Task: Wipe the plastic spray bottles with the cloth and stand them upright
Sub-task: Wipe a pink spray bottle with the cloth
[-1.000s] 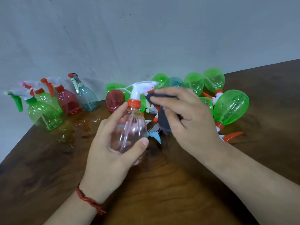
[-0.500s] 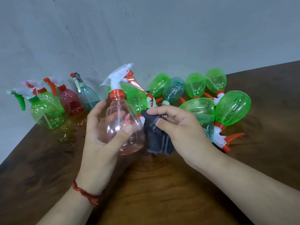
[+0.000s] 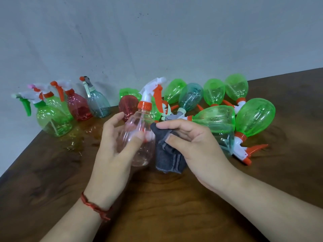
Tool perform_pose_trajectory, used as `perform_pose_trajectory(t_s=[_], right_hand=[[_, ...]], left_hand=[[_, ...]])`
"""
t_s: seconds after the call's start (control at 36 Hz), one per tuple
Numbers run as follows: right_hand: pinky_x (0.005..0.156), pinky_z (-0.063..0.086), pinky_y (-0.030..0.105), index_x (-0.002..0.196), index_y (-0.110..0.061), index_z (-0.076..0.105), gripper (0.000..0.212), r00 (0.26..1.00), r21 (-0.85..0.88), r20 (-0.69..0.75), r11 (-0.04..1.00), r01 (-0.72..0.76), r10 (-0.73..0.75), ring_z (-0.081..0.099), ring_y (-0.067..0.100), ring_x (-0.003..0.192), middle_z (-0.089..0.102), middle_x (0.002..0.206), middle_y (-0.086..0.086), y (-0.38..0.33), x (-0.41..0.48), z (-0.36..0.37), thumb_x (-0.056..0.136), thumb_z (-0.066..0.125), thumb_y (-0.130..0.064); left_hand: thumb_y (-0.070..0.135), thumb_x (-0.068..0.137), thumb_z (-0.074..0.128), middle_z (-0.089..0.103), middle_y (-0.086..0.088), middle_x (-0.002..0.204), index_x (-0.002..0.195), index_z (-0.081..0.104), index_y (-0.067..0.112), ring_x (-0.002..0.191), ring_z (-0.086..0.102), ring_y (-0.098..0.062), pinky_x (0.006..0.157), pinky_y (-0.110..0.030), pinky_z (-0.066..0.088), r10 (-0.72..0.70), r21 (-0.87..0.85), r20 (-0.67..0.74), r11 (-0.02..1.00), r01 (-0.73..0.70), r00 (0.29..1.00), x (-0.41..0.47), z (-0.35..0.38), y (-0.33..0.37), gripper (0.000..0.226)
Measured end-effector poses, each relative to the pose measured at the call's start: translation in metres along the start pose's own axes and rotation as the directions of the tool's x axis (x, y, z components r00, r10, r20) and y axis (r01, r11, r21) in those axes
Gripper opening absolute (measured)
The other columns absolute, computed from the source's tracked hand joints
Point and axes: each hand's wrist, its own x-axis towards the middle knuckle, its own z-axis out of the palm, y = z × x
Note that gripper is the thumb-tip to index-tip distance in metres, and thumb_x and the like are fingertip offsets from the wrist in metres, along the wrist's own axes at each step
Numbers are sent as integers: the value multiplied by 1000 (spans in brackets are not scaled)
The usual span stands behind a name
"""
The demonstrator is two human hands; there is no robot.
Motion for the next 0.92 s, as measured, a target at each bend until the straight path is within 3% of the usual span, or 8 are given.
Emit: perform_pose_trajectory(t_s=[0.08,0.25,0.47,0.56,0.67,0.81,0.86,0.92], right_hand=[[82,60,23,110,-15,79,35,999,9,-21,999,34,-34,77,14,102,82,108,0,-3,-1,-1,99,60,11],[78,61,23,111,-17,79,36,995,-24,-84,998,58,-60,77,13,99,82,106,-3,-5,1,-6,100,59,11],[86,61,26,115,-18,79,35,993,-61,-84,995,74,-79,76,13,106,82,109,-4,-3,1,-6,100,63,8],[86,60,24,117,-17,79,35,995,-57,-56,995,77,-81,76,11,107,81,111,-5,-2,0,-4,99,64,9],[90,61,27,118,-16,78,36,986,-124,-38,980,154,-160,76,11,108,81,111,-6,-4,2,-3,97,66,10],[98,60,39,121,-14,76,36,836,-380,-160,815,438,-524,72,17,116,77,120,-3,-22,12,-22,96,67,10],[96,60,48,123,-11,75,34,772,-507,-106,702,500,-626,69,22,119,74,123,0,-29,13,-28,97,67,9],[96,59,47,123,-10,76,33,732,-616,-7,580,533,-681,68,20,119,73,124,-1,-31,14,-31,97,68,7]], left_hand=[[48,75,90,73,12,128,142,54,28,112,74,-7,86,-21,61,-10,-28,-51,1000,9,999,-1,4,2,79],[26,96,73,79,-1,109,127,61,7,94,78,-20,73,-28,62,-110,-329,60,936,124,992,-3,9,8,38],[47,104,62,74,-2,134,139,67,36,121,73,-27,104,-59,55,-59,-170,5,984,59,998,0,5,4,37],[52,101,60,71,-1,138,143,58,47,123,72,-24,103,-54,58,-9,-156,10,988,11,1000,-3,7,2,43],[45,89,78,64,2,146,153,48,41,127,69,-22,106,-42,57,137,3,81,990,-138,987,-6,4,3,71],[35,85,87,63,7,144,150,56,34,130,65,-20,105,-40,57,272,262,84,922,-284,959,-5,4,-3,72],[39,84,91,62,11,143,150,58,33,131,63,-15,108,-26,53,305,349,95,881,-319,948,-6,5,-3,73],[40,83,91,61,13,141,149,58,34,131,63,-15,108,-28,53,334,400,114,847,-350,936,-7,7,-1,74]])
